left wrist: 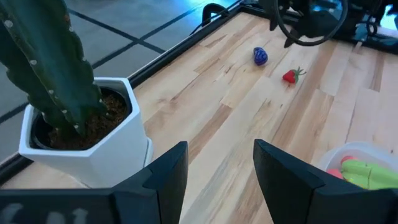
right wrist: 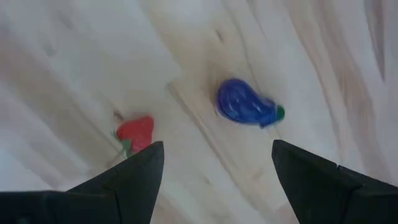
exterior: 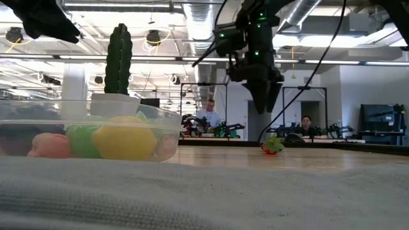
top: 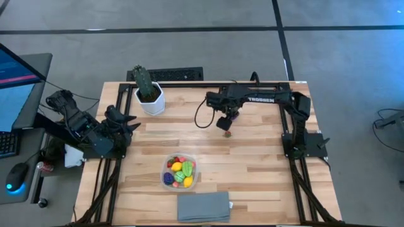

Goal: Pick and placing Produce into tupperware
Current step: Put the eggplant into the transparent bin

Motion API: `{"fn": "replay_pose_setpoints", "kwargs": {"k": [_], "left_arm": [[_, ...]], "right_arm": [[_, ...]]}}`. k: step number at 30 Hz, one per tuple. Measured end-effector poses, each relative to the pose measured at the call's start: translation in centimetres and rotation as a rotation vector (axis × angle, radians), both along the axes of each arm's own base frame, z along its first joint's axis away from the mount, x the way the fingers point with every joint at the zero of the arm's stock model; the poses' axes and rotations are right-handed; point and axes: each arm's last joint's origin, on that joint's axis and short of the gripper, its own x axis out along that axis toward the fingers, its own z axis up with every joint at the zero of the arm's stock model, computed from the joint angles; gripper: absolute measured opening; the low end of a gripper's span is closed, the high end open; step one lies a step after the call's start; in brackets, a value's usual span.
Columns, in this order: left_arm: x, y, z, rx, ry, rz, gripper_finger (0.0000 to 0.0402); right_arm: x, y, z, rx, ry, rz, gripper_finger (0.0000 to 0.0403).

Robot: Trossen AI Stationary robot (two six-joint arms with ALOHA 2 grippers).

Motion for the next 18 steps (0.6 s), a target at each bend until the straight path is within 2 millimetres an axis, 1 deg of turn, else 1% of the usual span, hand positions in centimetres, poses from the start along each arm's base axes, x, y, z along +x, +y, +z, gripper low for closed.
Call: {"fn": "replay_pose_setpoints", "kwargs": {"k": [5, 10, 14, 18], "left_arm": [[0.0, 0.0, 0.0, -0.045, -0.029, 0.029, 0.0174], [0.0, 0.0, 0.0, -0.086, -0.049, 0.051, 0.0174], [0.0, 0.0, 0.0, -0.108, -0.059, 0.063, 0.0174], [0.0, 0.0, 0.0, -0.112, -0.067, 0.070, 0.0174]], "right_arm": [[-0.7, -1.1, 0.5, 0.088, 0.005, 0.256, 0.0322], [-0.9, -2.4, 0.5, 0.112, -0.013, 0.461, 0.0322], [-1.2, -3.5, 0.4, 0.109, -0.017, 0.575, 0.0321], [-1.6, -4.6, -0.4, 0.105, -0.021, 0.636, 0.0315]]}}
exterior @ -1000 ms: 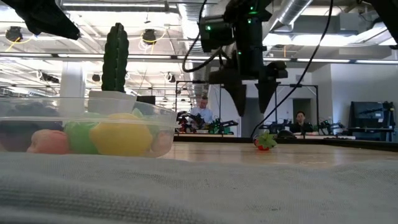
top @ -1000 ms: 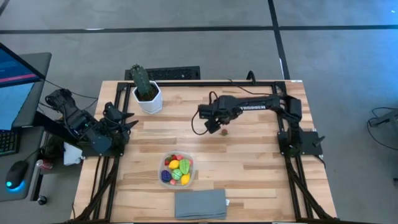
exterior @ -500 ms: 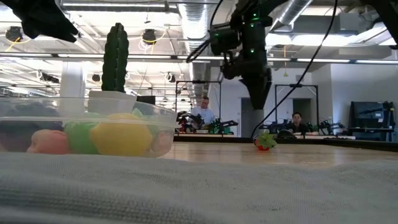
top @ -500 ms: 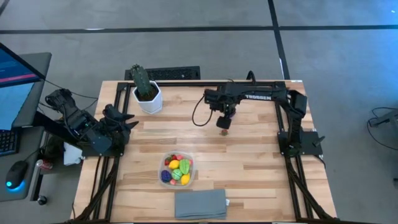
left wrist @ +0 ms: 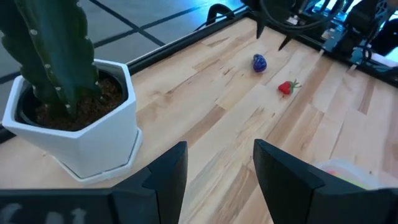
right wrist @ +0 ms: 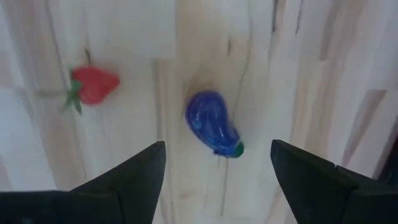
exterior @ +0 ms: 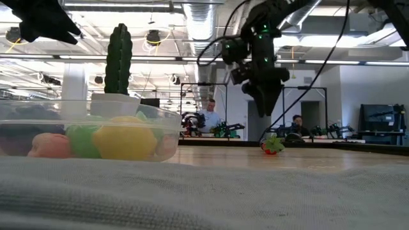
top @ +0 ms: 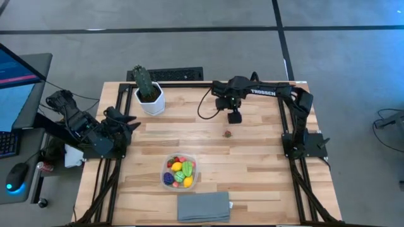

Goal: Pick and placing Produce into tupperware
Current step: Put the eggplant into the transparent bin

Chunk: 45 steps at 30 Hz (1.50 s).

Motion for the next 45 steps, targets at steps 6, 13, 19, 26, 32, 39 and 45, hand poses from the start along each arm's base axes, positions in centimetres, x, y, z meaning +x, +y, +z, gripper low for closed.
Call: {"fn": "replay_pose_setpoints", "kwargs": {"k": [6, 13, 19, 26, 32, 39, 45], "left_arm": [[0.0, 0.1, 0.1, 0.027, -0.020, 0.017, 0.0174], [-0.1, 0.2, 0.1, 0.059, -0.026, 0.031, 0.0174], [-0.1, 0.2, 0.1, 0.060, -0.026, 0.031, 0.0174], [-0.1, 0.2, 0.1, 0.065, -0.031, 0.035, 0.0174], [-0.1, 0.3, 0.1, 0.069, -0.045, 0.046, 0.0174], [-0.1, 0.3, 0.1, 0.061, -0.050, 0.050, 0.0174], [-0.1, 0.3, 0.1, 0.061, -0.050, 0.051, 0.0174]], "right_arm": [[-0.9, -0.2, -2.3, 0.016, 0.035, 0.095, 0.0306], [-1.2, 0.3, -4.8, 0.010, 0.023, 0.113, 0.0306], [-1.4, 0.5, -6.2, -0.005, -0.002, 0.117, 0.0306], [-1.2, 0.1, -6.6, -0.033, -0.048, 0.108, 0.0306], [-1.3, -0.7, -6.6, -0.045, -0.069, 0.085, 0.0306], [-1.5, -1.0, -6.6, -0.041, -0.071, 0.075, 0.0306], [-1.4, -0.9, -6.6, -0.018, -0.083, 0.085, 0.0306]]}}
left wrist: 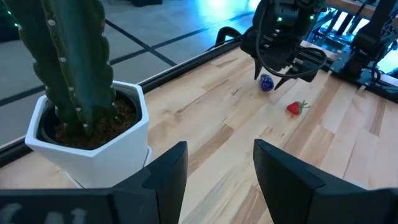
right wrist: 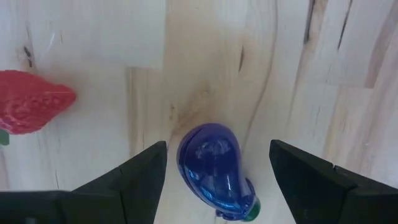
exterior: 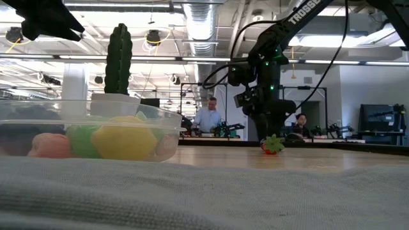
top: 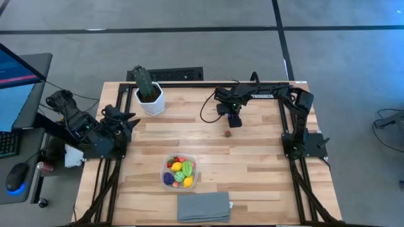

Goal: Pick and placing Produce into tupperware
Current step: Put the eggplant into the transparent bin

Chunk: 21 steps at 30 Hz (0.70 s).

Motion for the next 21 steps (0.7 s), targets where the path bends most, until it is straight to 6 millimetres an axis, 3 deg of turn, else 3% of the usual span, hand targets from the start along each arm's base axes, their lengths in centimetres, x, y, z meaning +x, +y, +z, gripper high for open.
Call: {"fn": "replay_pose_setpoints", "kwargs": {"k": [17, 21], "left_arm": [[0.00, -0.01, 0.00, 0.000, 0.000, 0.000, 0.0174], [0.00, -0.01, 0.00, 0.000, 0.000, 0.000, 0.0174]], "right_arm": [[-0.35, 0.17, -0.03, 0.011, 0.041, 0.097, 0.0306], [-0.47, 0.03, -0.84, 0.030, 0.077, 0.080, 0.0306]]}}
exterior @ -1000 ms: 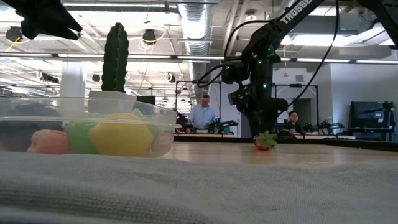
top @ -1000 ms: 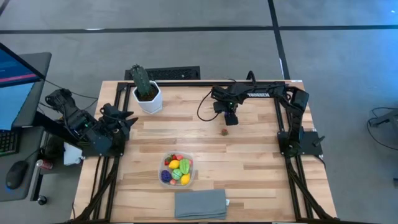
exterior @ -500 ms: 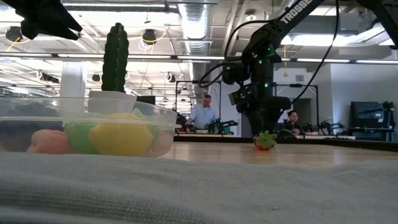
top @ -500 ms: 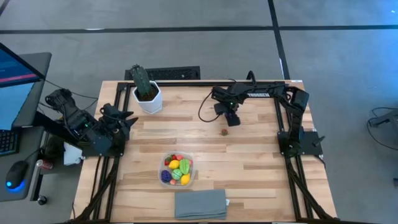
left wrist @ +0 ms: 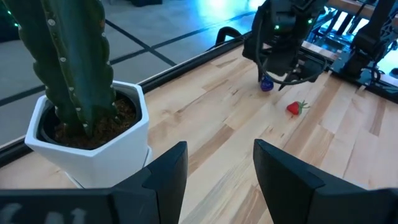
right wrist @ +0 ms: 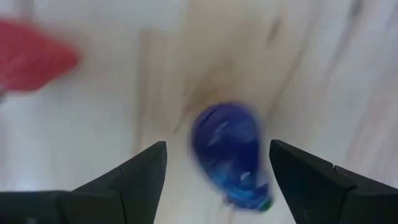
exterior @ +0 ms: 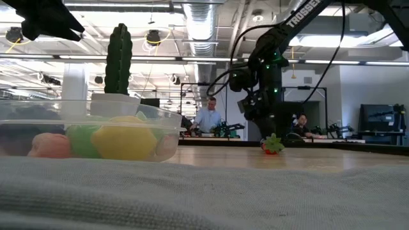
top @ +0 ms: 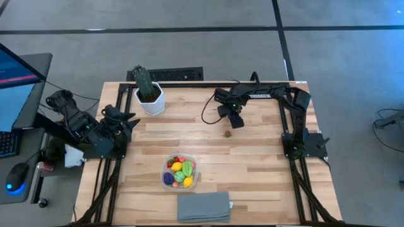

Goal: Pick and placing Produce into tupperware
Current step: Put the eggplant into the transparent bin

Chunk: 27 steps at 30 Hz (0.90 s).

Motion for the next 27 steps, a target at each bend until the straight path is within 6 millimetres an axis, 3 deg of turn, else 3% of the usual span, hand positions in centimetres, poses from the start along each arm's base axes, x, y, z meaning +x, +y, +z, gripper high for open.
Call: {"fn": "replay_pose_setpoints", "kwargs": {"k": [4, 13, 27], "left_arm": [[0.00, 0.00, 0.00, 0.001, -0.001, 0.001, 0.0174], [0.00, 0.07, 0.08, 0.023, -0.021, 0.016, 0.0174], [-0.03, 0.11, 0.08, 0.032, -0.022, 0.020, 0.0174]], "right_arm": [[0.20, -0.18, -0.95, -0.008, 0.021, -0.026, 0.0306], [0.14, -0.64, -1.14, -0.019, 0.025, -0.055, 0.0300], [-0.23, -0.62, -1.17, -0.007, 0.055, -0.087, 0.0192]]}}
